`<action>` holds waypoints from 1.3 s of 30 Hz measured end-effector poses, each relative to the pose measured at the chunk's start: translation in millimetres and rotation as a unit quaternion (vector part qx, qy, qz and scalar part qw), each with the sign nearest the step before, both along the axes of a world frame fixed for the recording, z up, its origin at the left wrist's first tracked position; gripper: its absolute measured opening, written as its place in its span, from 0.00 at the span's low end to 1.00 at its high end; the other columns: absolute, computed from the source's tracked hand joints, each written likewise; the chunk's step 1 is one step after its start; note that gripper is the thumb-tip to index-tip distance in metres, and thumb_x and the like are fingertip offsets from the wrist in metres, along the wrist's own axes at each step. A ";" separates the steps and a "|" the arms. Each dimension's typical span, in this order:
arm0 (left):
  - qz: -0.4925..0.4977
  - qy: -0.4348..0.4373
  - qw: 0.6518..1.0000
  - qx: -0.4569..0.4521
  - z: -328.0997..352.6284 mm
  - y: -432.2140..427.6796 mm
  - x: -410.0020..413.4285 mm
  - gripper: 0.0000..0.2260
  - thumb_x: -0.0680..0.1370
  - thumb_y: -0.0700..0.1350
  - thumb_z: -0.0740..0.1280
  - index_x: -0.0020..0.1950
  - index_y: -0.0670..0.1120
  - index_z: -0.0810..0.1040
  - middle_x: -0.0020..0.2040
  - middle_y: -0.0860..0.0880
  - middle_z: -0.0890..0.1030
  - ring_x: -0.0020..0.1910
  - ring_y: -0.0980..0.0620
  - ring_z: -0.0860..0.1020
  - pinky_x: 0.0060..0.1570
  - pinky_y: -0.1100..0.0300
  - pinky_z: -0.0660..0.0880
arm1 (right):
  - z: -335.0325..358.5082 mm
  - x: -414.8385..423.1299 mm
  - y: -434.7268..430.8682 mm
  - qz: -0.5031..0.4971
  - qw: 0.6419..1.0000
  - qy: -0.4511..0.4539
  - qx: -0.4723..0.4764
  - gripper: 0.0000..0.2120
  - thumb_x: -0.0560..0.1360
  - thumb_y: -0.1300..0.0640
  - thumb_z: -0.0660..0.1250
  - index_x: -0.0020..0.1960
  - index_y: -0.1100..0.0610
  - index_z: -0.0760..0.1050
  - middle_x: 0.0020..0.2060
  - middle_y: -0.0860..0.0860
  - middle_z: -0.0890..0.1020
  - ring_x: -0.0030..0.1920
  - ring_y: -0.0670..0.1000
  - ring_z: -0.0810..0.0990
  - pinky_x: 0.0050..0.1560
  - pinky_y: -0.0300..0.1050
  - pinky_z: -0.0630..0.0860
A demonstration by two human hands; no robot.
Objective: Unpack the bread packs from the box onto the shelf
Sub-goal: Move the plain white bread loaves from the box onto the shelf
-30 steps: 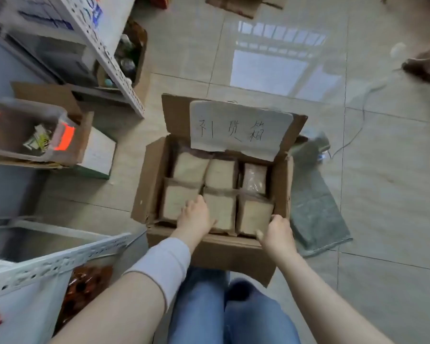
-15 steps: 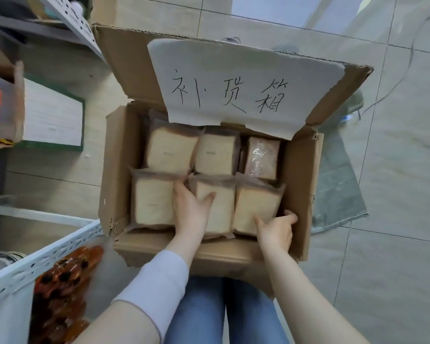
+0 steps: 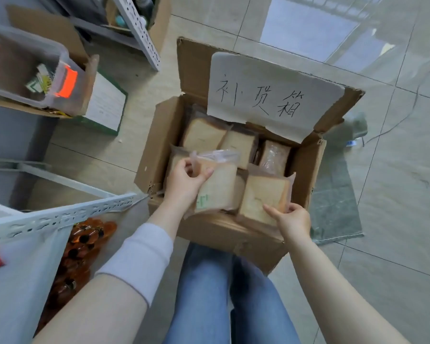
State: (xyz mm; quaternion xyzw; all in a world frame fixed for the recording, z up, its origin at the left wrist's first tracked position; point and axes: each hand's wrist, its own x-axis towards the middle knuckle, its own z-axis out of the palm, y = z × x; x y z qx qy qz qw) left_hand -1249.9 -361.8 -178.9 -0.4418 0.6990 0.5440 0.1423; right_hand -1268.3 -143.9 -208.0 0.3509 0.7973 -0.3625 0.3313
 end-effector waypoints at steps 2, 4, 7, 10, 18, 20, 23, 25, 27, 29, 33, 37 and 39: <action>0.048 0.037 0.998 0.001 40.5 -5.9 18.8 0.20 0.72 0.49 0.72 0.61 0.45 0.72 0.59 0.48 0.78 0.57 0.51 0.76 0.54 0.56 0.74 | 33.4 8.1 3.7 0.002 0.999 0.027 -0.045 0.23 0.64 0.51 0.77 0.53 0.62 0.78 0.49 0.55 0.82 0.52 0.57 0.80 0.55 0.52 0.77; 0.103 0.092 0.990 0.001 89.2 -11.3 45.0 0.17 0.72 0.48 0.72 0.57 0.45 0.74 0.54 0.50 0.80 0.53 0.52 0.78 0.52 0.55 0.76 | 74.6 17.9 3.9 0.018 0.994 0.052 -0.093 0.20 0.63 0.51 0.77 0.50 0.60 0.78 0.46 0.53 0.82 0.50 0.56 0.81 0.55 0.54 0.78; 0.169 0.189 0.967 -0.019 168.0 -20.3 95.2 0.09 0.72 0.45 0.72 0.49 0.47 0.76 0.46 0.54 0.80 0.47 0.56 0.79 0.45 0.62 0.76 | 144.5 39.5 -5.7 0.063 0.978 0.089 -0.175 0.17 0.65 0.54 0.76 0.51 0.57 0.78 0.44 0.49 0.81 0.49 0.54 0.81 0.54 0.53 0.79; 0.214 0.267 0.938 -0.058 250.1 -33.2 157.3 0.06 0.72 0.43 0.71 0.44 0.50 0.76 0.42 0.54 0.81 0.42 0.58 0.78 0.43 0.63 0.75 | 220.1 72.1 -25.3 0.136 0.956 0.123 -0.227 0.18 0.65 0.55 0.76 0.52 0.58 0.78 0.47 0.52 0.83 0.48 0.54 0.82 0.53 0.53 0.79; 0.329 0.379 0.840 -0.206 436.3 -101.7 367.4 0.07 0.72 0.39 0.71 0.40 0.51 0.76 0.32 0.60 0.81 0.35 0.63 0.78 0.41 0.65 0.74 | 397.0 195.1 -129.7 0.343 0.856 0.169 -0.349 0.17 0.65 0.56 0.76 0.51 0.62 0.79 0.44 0.55 0.84 0.44 0.55 0.83 0.43 0.48 0.80; 0.360 0.389 0.814 -0.240 464.1 -123.2 427.9 0.07 0.73 0.40 0.70 0.40 0.51 0.76 0.33 0.59 0.81 0.37 0.62 0.78 0.43 0.63 0.75 | 425.7 234.3 -168.4 0.386 0.824 0.176 -0.374 0.13 0.65 0.57 0.76 0.47 0.60 0.79 0.42 0.55 0.84 0.42 0.53 0.83 0.47 0.50 0.81; 0.400 0.399 0.776 -0.280 491.1 -159.1 519.9 0.05 0.73 0.40 0.70 0.42 0.50 0.77 0.40 0.54 0.80 0.40 0.58 0.78 0.45 0.62 0.76 | 455.8 300.4 -237.9 0.436 0.780 0.183 -0.409 0.17 0.64 0.58 0.75 0.49 0.65 0.78 0.42 0.56 0.83 0.38 0.50 0.82 0.40 0.43 0.79; 0.428 0.399 0.754 -0.298 499.8 -187.2 580.2 0.05 0.74 0.40 0.69 0.43 0.50 0.77 0.38 0.55 0.80 0.38 0.60 0.79 0.43 0.65 0.76 | 469.6 350.4 -287.9 0.457 0.761 0.185 -0.422 0.20 0.64 0.58 0.76 0.51 0.68 0.77 0.42 0.56 0.83 0.41 0.53 0.82 0.44 0.47 0.80; 0.460 0.398 0.733 -0.304 503.2 -219.4 634.7 0.06 0.74 0.39 0.69 0.42 0.50 0.77 0.36 0.56 0.81 0.34 0.63 0.79 0.38 0.67 0.76 | 480.5 397.0 -337.1 0.476 0.742 0.190 -0.432 0.17 0.66 0.59 0.75 0.50 0.68 0.77 0.42 0.57 0.83 0.39 0.52 0.83 0.48 0.50 0.82; 0.477 0.388 0.724 -0.314 501.1 -253.5 677.1 0.06 0.74 0.39 0.69 0.41 0.50 0.78 0.37 0.54 0.80 0.34 0.62 0.78 0.39 0.64 0.75 | 488.2 435.1 -384.1 0.486 0.728 0.208 -0.437 0.15 0.67 0.58 0.75 0.48 0.66 0.77 0.41 0.55 0.82 0.36 0.50 0.81 0.47 0.49 0.80; 0.505 0.374 0.707 -0.324 491.7 -319.8 721.4 0.06 0.74 0.40 0.70 0.40 0.50 0.77 0.38 0.53 0.79 0.37 0.56 0.77 0.41 0.60 0.74 | 494.8 483.1 -469.7 0.482 0.722 0.237 -0.436 0.10 0.66 0.59 0.76 0.42 0.59 0.76 0.34 0.48 0.79 0.37 0.50 0.77 0.45 0.45 0.75; 0.527 0.369 0.694 -0.322 479.5 -387.2 736.6 0.06 0.73 0.42 0.71 0.39 0.51 0.77 0.37 0.52 0.79 0.38 0.53 0.77 0.40 0.58 0.74 | 495.9 507.1 -546.9 0.484 0.712 0.269 -0.432 0.11 0.66 0.59 0.76 0.33 0.55 0.73 0.32 0.47 0.77 0.36 0.49 0.75 0.37 0.39 0.72; 0.527 0.367 0.697 -0.319 474.5 -421.0 738.9 0.06 0.72 0.42 0.71 0.39 0.51 0.76 0.38 0.52 0.79 0.40 0.51 0.77 0.44 0.54 0.75 | 496.4 515.3 -586.2 0.483 0.712 0.280 -0.426 0.09 0.66 0.58 0.75 0.36 0.55 0.74 0.34 0.47 0.77 0.37 0.50 0.75 0.37 0.40 0.72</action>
